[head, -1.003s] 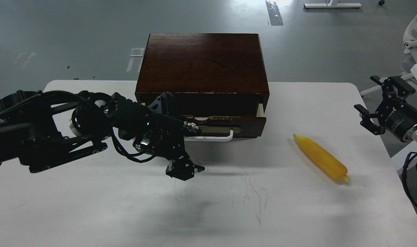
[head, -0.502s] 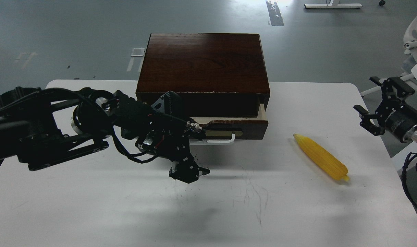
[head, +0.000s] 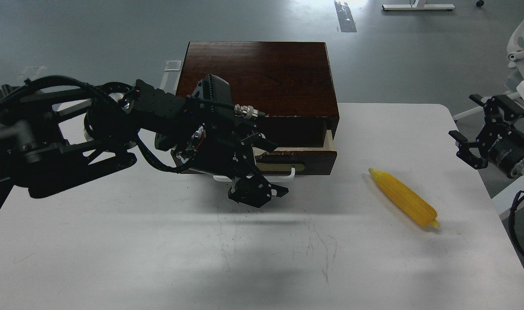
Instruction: Put corn in drawer with both arms
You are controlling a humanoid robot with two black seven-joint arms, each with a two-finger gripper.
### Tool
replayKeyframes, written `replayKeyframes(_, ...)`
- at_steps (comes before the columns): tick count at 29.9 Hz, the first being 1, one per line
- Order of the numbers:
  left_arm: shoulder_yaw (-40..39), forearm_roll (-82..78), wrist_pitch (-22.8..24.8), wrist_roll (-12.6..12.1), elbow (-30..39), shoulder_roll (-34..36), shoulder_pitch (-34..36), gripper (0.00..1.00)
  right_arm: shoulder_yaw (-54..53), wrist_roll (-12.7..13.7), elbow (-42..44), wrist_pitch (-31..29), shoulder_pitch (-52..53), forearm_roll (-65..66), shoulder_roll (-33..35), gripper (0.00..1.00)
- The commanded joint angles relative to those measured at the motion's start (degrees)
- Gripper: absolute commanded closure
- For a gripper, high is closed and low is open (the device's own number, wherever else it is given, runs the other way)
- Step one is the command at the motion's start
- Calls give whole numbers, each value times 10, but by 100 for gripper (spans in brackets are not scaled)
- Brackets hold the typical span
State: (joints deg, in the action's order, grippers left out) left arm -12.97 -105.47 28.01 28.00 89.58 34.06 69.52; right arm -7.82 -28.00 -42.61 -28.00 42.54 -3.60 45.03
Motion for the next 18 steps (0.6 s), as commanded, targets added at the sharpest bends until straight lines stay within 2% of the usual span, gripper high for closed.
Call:
replayKeyframes(1,-34,222,0,0,-26,22,-10,1,1,0,0,0,0,3,1,0)
replayKeyframes(2,-39,316,0,0,-35,27,-23,1,2,0,0,0,0,4,1,0)
replayKeyframes(3,-39,317,0,0,-35,27,-23,1,2,0,0,0,0,4,1,0)
replayKeyframes(5,-41,525,0,0,-48,43,-59,1,4,0,-2,0,0,9,1,0)
replayKeyframes(9,-43,747,-56,0,-63,81,-107,1,7,0,-4,0,5,24,4,0)
replayKeyframes(13,-70,847,-81,0,-96,108,-168,1,5,0,-6,0,10,109,5,0)
replayKeyframes(18,-151,952,-60,0,-202,104,-248,1,4,0,-18,0,50,216,28,0)
